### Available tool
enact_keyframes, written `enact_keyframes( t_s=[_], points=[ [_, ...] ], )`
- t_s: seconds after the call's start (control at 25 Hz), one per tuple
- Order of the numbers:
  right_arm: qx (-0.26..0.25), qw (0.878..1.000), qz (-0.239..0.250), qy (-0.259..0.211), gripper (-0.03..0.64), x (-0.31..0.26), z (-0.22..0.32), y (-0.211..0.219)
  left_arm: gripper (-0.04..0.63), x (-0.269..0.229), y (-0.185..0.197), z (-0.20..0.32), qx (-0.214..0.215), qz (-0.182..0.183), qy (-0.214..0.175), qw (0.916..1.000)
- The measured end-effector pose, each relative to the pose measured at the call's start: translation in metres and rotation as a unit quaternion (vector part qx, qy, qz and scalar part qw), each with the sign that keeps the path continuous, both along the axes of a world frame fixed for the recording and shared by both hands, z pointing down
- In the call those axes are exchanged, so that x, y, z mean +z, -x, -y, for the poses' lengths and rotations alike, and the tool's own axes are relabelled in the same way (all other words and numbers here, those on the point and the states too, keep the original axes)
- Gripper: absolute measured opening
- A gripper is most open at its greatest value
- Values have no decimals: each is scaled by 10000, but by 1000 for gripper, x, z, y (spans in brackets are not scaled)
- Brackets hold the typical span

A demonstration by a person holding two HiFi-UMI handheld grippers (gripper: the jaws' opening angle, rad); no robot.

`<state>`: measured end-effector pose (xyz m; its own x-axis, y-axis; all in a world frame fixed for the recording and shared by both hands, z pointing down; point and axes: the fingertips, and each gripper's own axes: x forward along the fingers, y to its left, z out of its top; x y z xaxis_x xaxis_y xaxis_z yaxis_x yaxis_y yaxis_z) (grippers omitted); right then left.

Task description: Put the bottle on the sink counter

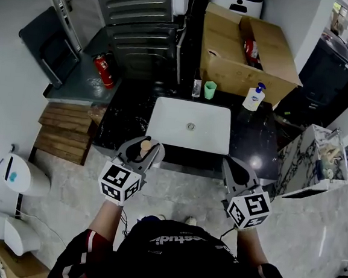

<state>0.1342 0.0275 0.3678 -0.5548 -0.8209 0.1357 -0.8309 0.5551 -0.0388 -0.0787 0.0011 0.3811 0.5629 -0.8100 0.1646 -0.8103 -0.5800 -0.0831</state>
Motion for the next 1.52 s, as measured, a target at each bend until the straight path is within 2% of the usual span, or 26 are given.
enact_keyframes(
  t_s=[0.2, 0.52, 0.88, 1.16, 1.52],
  points=[
    [-142, 9999, -6, 50, 41, 11, 7, -17, 133, 5, -17, 12, -99, 148, -50, 9998],
    [-153, 9997, 10, 187, 41, 26, 42, -13, 133, 9, -24, 52, -24, 185, -72, 9998],
    [82, 9996, -117, 233, 41, 29, 124, 22, 133, 32, -4, 148, 312, 202, -25, 9993],
    [271, 9993, -138, 218, 41, 30, 191, 63, 133, 50, 19, 222, 543, 43, 100, 9985],
    [385, 9982, -351, 313, 41, 36, 233, 90, 133, 74, 20, 297, 853, 90, 146, 9962]
  ],
)
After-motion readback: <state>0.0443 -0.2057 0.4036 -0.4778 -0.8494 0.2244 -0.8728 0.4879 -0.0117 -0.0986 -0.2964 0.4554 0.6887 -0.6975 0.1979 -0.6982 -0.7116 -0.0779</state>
